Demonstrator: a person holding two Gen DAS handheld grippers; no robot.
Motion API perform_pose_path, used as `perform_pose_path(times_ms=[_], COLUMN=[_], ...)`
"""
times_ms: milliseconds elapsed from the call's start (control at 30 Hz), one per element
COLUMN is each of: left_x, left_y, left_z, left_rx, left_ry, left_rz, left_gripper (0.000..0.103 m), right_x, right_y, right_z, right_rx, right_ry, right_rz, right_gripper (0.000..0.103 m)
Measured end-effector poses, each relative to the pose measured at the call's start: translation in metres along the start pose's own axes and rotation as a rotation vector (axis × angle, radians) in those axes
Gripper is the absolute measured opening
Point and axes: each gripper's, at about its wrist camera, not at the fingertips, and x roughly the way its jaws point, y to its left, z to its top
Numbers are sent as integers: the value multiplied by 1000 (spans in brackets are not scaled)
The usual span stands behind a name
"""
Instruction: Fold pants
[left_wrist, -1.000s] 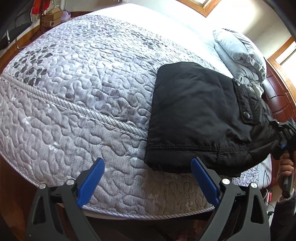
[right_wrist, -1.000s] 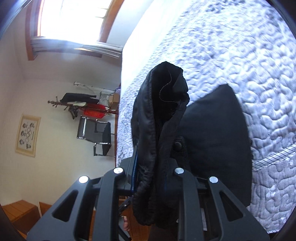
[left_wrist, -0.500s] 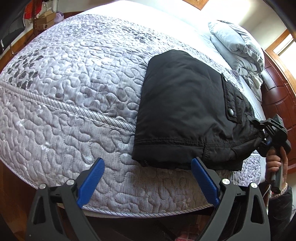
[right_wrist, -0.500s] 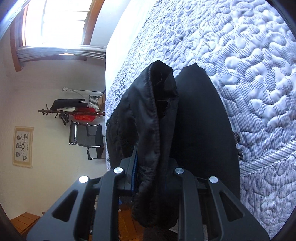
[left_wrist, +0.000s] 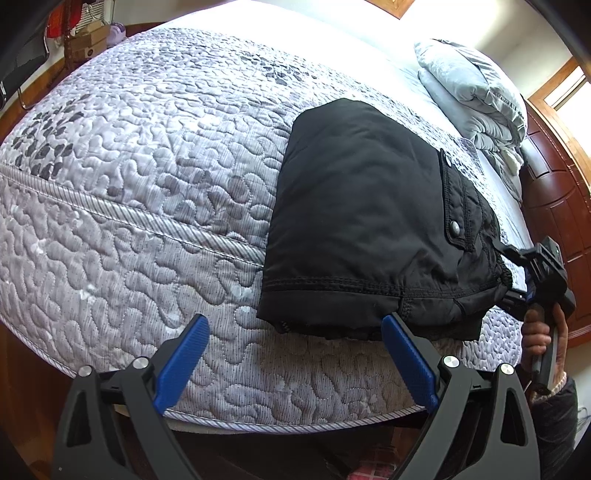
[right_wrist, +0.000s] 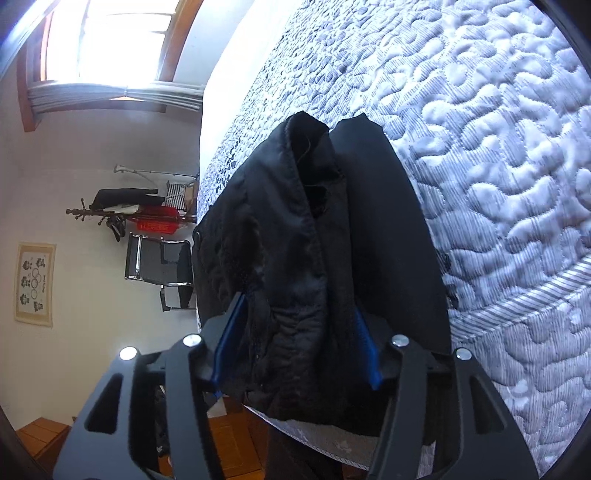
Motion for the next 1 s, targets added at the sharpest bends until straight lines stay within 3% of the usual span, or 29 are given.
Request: perform_pose_path(times_ms=[300, 367, 433, 533, 833, 1000], left_x=[2, 4, 5, 3, 2, 3], left_y=[-2, -3, -4, -5, -1, -4], left_z=[-2, -3, -3, -4, -3, -6], left_rx=[2, 4, 4, 5, -7, -1], left_ry=[9, 15, 19, 16, 14, 19], left_rz=[-9, -8, -7, -15, -14, -17], left_gripper=[95, 95, 95, 95, 95, 95], right_x=[-15, -14, -15, -19, -39, -25], right_y=[-12, -14, -14, -13, 33, 3], right_z=[-29, -35, -38, -38, -27, -25], right_rx=[3, -7, -18, -37, -177, -94], right_ry=[24, 29, 16, 5, -53, -25], right_rz=[32, 30, 0, -11, -68, -94], right_gripper=[68, 65, 49, 34, 30, 31])
